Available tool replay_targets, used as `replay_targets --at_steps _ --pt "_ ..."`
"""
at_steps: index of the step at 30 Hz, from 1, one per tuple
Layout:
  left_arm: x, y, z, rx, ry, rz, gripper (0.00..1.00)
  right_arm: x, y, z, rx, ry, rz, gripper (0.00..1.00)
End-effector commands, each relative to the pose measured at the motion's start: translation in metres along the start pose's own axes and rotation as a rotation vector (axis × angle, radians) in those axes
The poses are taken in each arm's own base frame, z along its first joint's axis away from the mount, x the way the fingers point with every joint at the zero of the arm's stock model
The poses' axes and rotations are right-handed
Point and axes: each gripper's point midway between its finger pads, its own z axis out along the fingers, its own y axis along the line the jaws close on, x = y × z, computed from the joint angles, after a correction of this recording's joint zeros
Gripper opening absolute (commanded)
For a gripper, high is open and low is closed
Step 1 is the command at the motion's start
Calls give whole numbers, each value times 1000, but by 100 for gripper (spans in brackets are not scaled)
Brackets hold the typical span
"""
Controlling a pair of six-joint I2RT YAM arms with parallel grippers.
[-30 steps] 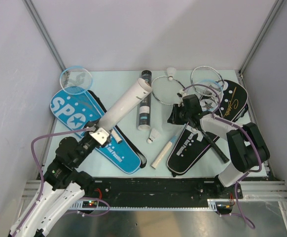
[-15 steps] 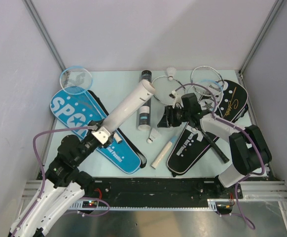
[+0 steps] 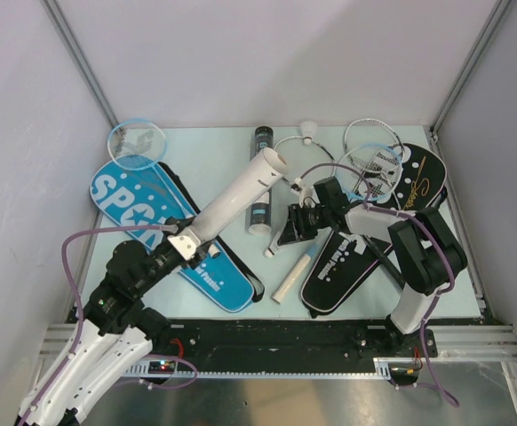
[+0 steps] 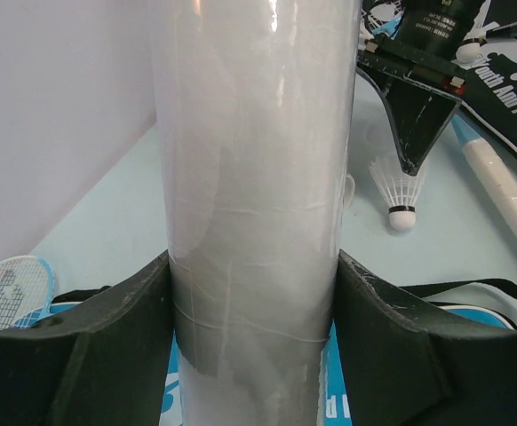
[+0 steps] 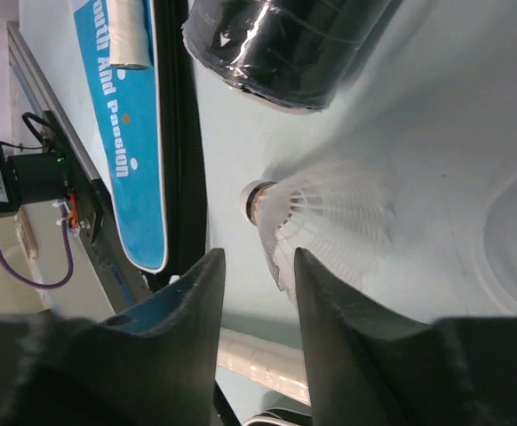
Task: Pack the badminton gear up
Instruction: Pick up the shuttlecock at the center of the board, then place the shuttlecock at the shuttle tube.
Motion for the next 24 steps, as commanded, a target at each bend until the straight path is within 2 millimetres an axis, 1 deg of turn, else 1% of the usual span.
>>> replay_targets --at_steps 1,2,4,6,7,9,12,16,18,20,22,24 --pt "-21 3 1 -8 -86 -3 32 -22 27 2 -97 -41 -67 33" --pt "-20 3 1 -8 -84 -5 32 -26 27 0 -91 -54 -60 23" --pt "-20 2 2 -2 -84 -7 32 -32 25 -11 -63 -78 -21 8" --pt "-22 0 2 12 -88 -8 32 -37 27 -25 -40 -101 1 2" --pt "-21 -2 3 22 -87 -11 32 -39 27 -32 -18 -111 9 1" --pt "-23 -6 4 47 -91 -15 32 -45 34 -51 13 -151 -7 0" --pt "-24 -10 6 71 -92 -22 32 -55 50 -84 41 -225 -37 0" --pt "-20 -12 8 84 -79 -24 32 -73 69 -132 101 -359 -98 0" --pt "-17 -15 8 99 -72 -11 33 -87 79 -160 151 -459 -147 0" --pt "-14 -16 9 108 -61 2 33 -99 94 -190 183 -569 -209 0" --pt "-13 -16 9 111 -51 12 33 -107 116 -218 188 -672 -299 0" --pt "-10 -18 10 123 -42 25 33 -110 139 -244 177 -758 -397 0"
